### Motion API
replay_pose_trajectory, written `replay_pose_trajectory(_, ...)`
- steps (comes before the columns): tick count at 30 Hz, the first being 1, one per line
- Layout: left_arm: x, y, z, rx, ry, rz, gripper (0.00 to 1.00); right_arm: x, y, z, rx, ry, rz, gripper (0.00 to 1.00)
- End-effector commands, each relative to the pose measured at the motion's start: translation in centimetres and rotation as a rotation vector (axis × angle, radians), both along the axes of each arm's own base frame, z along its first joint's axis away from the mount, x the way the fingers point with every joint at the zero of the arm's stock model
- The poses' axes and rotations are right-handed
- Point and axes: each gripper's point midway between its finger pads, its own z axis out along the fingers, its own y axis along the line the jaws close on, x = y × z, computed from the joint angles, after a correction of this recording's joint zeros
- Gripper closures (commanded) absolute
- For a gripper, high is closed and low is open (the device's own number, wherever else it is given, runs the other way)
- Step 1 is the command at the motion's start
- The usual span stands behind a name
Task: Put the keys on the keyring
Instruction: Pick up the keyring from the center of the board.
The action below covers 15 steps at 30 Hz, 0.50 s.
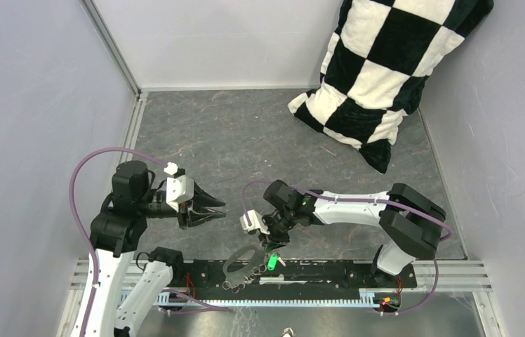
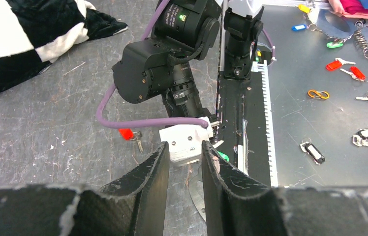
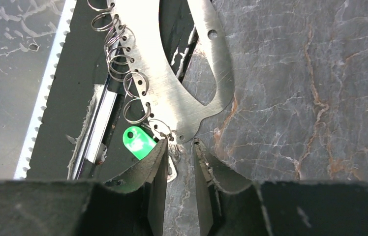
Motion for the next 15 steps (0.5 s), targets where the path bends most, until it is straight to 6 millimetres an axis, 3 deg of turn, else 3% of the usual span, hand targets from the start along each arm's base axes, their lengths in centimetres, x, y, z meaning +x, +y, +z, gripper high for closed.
replay_pose_trajectory(1, 0.0, 0.0, 1.3, -0.006, -0.058, 0.005, 0.63, -0.4, 0.2, 0.4, 0.015, 0.017, 0.039, 0.70)
replay_pose_trajectory(15, 0.1, 0.1, 1.5, -0.001, -0.069, 0.015, 0.63, -0.5, 0.2, -0.8, -0.030, 0.027, 0.052, 0.67)
